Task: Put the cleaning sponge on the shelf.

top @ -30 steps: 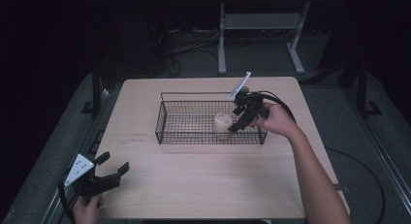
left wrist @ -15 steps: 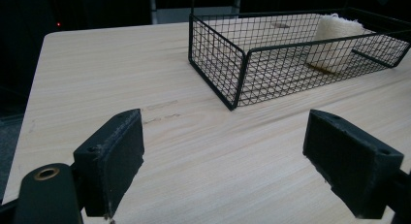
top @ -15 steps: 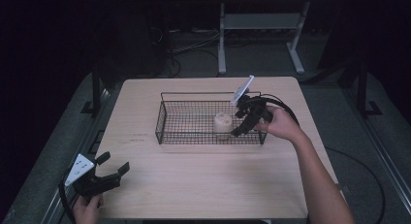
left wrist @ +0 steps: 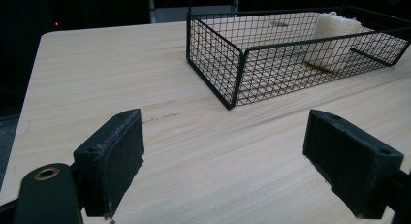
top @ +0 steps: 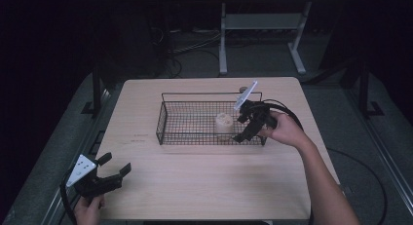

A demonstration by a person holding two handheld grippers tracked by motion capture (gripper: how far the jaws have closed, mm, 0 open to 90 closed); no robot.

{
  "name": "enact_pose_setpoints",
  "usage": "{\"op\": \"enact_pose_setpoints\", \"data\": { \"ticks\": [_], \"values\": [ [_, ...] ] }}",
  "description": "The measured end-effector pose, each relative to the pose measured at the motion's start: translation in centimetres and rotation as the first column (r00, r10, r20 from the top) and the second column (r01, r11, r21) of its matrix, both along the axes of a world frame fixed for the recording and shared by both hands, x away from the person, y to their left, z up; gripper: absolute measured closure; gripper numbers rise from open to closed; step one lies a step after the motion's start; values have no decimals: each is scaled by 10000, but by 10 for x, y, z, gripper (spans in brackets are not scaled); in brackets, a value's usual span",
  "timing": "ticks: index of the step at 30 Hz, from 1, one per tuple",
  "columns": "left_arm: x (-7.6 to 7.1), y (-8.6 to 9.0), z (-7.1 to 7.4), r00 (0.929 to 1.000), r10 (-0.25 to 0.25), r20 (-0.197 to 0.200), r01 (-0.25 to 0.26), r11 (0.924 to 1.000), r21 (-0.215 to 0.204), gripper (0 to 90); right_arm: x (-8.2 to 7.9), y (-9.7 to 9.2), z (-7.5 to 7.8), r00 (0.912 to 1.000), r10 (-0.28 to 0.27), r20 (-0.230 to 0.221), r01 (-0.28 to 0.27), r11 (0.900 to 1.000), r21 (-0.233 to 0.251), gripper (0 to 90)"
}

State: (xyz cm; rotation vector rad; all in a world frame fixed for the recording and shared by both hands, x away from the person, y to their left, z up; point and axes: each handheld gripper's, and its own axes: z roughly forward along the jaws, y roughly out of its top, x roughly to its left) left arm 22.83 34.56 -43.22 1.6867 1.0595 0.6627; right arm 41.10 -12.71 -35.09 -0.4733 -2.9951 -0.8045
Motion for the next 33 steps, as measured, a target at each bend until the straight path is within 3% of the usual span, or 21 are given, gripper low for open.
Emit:
{"op": "enact_pose_setpoints", "data": {
  "ticks": [13, 17, 22, 25, 33],
  "values": [
    [0, 0, 0, 10000, 7, -24, -7, 10000, -5, 139, -12, -3, -2, 10000, 76, 22, -76, 10000, -43, 143],
    [0, -1, 0, 10000, -29, -33, 29, 10000, 33, 139, -17, -4, -3, 9999, 141, 93, -142, 9997, 174, 143],
    [0, -1, 0, 10000, -2, -47, 2, 10000, 17, 139, -21, -5, -8, 9999, 125, 61, -125, 9999, -27, 143],
    [0, -1, 0, 10000, -6, -23, 6, 10000, 40, 139, -25, -4, -10, 9999, 154, 32, -152, 9991, -392, 143],
    [0, 0, 0, 10000, 8, -11, -8, 10000, -14, 139, -31, -2, -9, 9989, 458, 101, -452, 9977, -504, 144]
  ]
}}
